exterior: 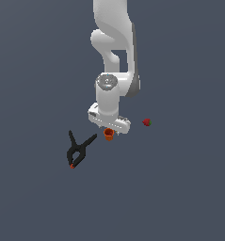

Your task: Pick up a designated object from a clutter of objects.

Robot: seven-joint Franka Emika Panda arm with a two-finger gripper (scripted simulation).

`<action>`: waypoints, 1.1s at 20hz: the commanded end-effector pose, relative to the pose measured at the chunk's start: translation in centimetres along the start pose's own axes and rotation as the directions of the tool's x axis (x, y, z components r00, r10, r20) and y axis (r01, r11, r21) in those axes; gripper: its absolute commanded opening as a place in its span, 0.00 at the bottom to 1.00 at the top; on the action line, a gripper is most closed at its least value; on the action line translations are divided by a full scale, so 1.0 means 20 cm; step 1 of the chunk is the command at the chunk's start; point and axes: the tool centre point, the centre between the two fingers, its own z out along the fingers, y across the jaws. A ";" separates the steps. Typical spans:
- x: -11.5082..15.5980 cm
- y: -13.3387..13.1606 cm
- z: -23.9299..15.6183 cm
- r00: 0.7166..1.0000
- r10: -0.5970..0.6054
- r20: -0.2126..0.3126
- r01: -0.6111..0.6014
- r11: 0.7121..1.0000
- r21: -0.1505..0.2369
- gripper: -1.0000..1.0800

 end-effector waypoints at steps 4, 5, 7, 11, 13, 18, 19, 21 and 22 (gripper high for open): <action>0.00 0.00 0.09 1.000 0.001 0.000 -0.001 1.000 0.000 0.96; -0.01 0.00 0.11 1.000 0.001 0.000 -0.001 1.000 0.000 0.96; -0.01 0.00 0.16 1.000 0.002 0.000 -0.002 1.000 0.000 0.96; -0.01 0.00 0.22 1.000 0.002 0.000 -0.002 1.000 0.000 0.96; -0.01 0.00 0.23 1.000 0.003 0.000 -0.003 1.000 0.000 0.96; -0.01 0.00 0.24 1.000 0.003 0.000 -0.003 1.000 0.000 0.00; -0.01 0.00 0.24 1.000 0.003 0.000 -0.003 1.000 0.000 0.00; -0.01 0.00 0.24 1.000 0.003 0.000 -0.003 1.000 0.000 0.00; -0.01 0.00 0.24 1.000 0.003 0.000 -0.003 1.000 0.000 0.00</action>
